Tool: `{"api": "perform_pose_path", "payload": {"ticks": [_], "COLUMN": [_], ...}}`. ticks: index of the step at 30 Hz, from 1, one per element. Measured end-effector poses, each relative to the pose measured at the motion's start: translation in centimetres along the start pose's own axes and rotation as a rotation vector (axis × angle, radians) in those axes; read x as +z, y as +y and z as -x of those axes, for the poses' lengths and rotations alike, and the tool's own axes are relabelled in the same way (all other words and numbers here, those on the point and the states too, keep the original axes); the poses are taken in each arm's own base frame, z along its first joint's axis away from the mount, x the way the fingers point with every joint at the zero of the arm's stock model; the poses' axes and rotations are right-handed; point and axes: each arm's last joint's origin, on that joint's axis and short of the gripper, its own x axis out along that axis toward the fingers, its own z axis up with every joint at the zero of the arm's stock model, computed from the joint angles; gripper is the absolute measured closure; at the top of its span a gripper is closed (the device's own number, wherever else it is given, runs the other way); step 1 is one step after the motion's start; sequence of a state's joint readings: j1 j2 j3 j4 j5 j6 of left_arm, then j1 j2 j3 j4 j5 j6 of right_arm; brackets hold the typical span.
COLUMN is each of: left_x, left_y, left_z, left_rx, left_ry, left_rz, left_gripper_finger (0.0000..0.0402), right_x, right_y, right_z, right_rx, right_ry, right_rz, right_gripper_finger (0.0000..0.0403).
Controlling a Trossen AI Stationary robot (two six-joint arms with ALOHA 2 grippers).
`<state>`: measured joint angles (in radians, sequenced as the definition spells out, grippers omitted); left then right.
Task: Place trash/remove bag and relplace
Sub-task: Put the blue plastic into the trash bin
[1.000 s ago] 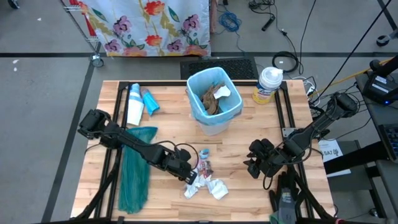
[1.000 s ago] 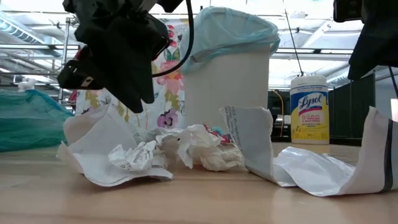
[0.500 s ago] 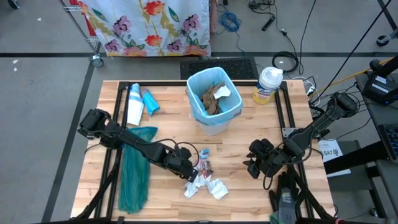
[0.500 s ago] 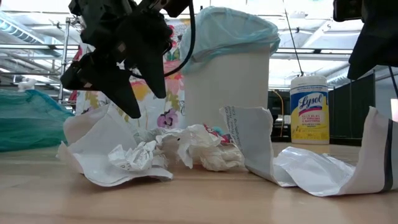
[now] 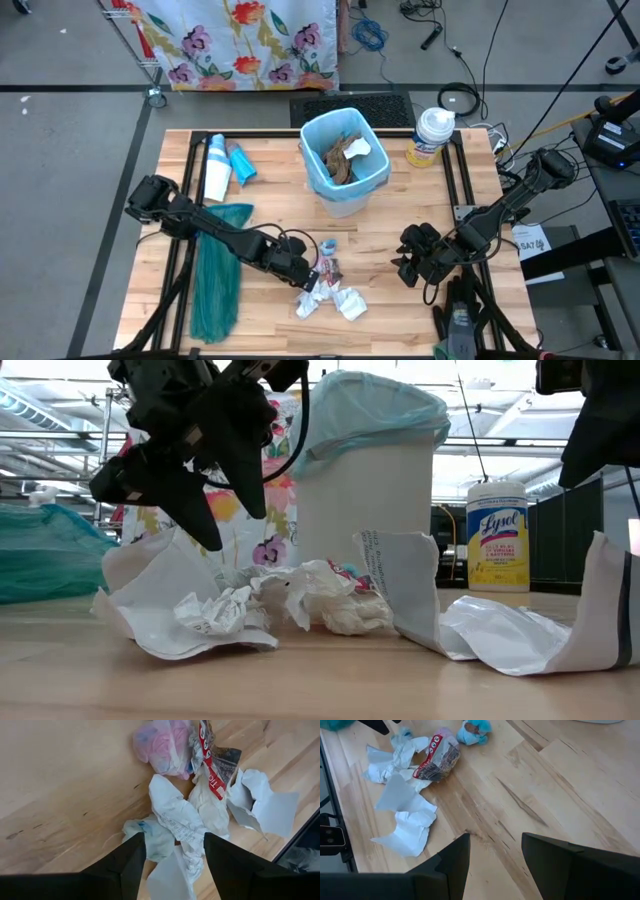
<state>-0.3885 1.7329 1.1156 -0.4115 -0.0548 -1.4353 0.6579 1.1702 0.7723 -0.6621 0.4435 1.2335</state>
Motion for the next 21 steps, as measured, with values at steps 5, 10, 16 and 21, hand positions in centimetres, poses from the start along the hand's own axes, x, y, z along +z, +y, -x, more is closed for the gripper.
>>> {"api": "perform_pose_path", "payload": {"ticks": [5, 10, 16, 21], "left_x": [-0.1, -0.5, -0.8, -0.7], "left_y": [0.2, 0.7, 1.0, 1.1], "left_z": [-0.5, -1.8, -4.1, -4.9], "left_rx": [0.016, 0.062, 0.079, 0.063], "left_ry": [0.03, 0.058, 0.125, 0.176], "left_rz": [-0.001, 0.014, -0.007, -0.04], "left_gripper_finger": [0.0199, 0.0199, 0.02, 0.0262], "right_x": [0.0, 0.0, 0.0, 0.0], "right_y": [0.0, 0.0, 0.0, 0.0], "right_z": [0.0, 0.0, 0.0, 0.0], "right_rx": [0.0, -0.002, -0.003, -0.003], "right_ry": [0.0, 0.0, 0.0, 0.0], "right_rz": [0.0, 0.0, 0.0, -0.009], "right_gripper_finger": [0.0232, 0.0232, 0.0232, 0.0232]}}
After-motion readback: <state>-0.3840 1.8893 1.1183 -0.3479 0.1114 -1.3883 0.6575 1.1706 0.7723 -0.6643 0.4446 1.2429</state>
